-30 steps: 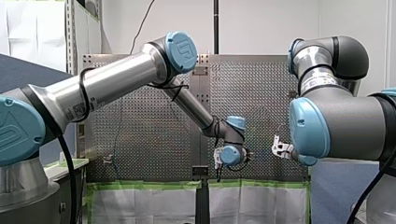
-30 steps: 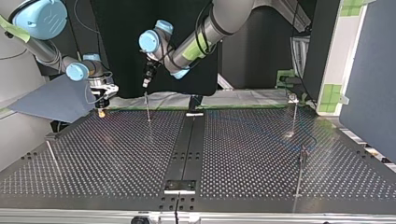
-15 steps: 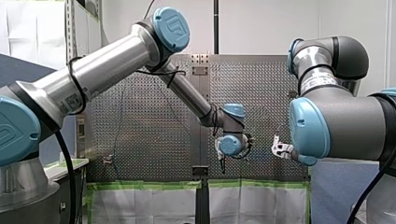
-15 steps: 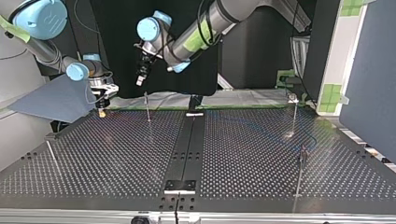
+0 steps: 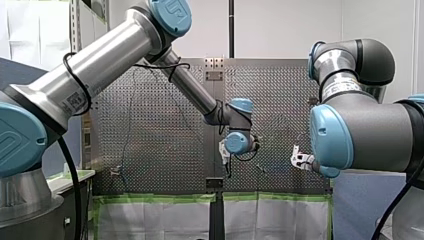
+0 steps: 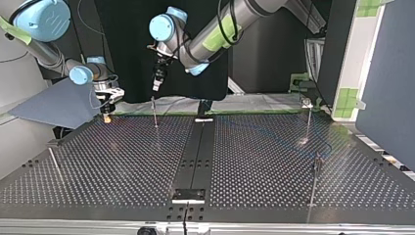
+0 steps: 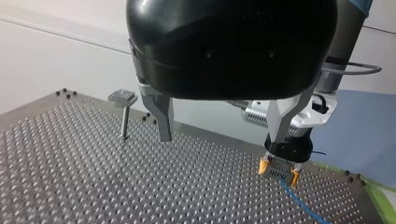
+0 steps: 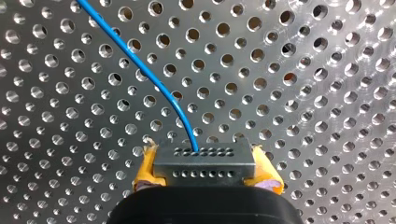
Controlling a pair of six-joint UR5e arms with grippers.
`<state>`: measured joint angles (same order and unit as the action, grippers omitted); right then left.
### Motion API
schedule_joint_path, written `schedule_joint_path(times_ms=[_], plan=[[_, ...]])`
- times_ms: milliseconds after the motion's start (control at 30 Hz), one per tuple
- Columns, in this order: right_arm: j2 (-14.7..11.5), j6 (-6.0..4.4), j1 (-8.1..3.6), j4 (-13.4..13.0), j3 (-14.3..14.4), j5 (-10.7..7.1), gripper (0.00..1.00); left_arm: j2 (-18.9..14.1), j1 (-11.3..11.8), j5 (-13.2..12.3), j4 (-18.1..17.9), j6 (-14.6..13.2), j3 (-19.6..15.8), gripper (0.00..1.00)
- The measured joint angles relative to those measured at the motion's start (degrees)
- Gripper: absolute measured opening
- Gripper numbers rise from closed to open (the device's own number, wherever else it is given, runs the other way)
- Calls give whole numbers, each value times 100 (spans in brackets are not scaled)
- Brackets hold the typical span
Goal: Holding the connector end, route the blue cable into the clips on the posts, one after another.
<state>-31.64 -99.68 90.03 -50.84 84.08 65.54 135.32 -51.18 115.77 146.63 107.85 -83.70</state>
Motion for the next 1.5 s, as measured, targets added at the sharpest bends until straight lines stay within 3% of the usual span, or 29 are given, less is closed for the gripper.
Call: schedule_joint_path(times_ms=[167, 467, 767, 1300, 1500], plan=[[1, 0, -6, 1, 0, -5, 0, -253, 222, -213, -77, 137, -253, 98], [2, 0, 4, 2, 1, -5, 0, -759, 723, -705, -554, 504, -758, 98], [3, 0, 11, 11, 0, -9, 0, -1181, 1113, -797, -770, 521, -1181, 98], [-3, 68, -47, 246, 7, 44, 0, -1977, 1111, -792, -783, 514, -1977, 98], [-185, 110, -111, 364, 152, 39, 0, -2255, 1102, -785, -755, 444, -2255, 98]])
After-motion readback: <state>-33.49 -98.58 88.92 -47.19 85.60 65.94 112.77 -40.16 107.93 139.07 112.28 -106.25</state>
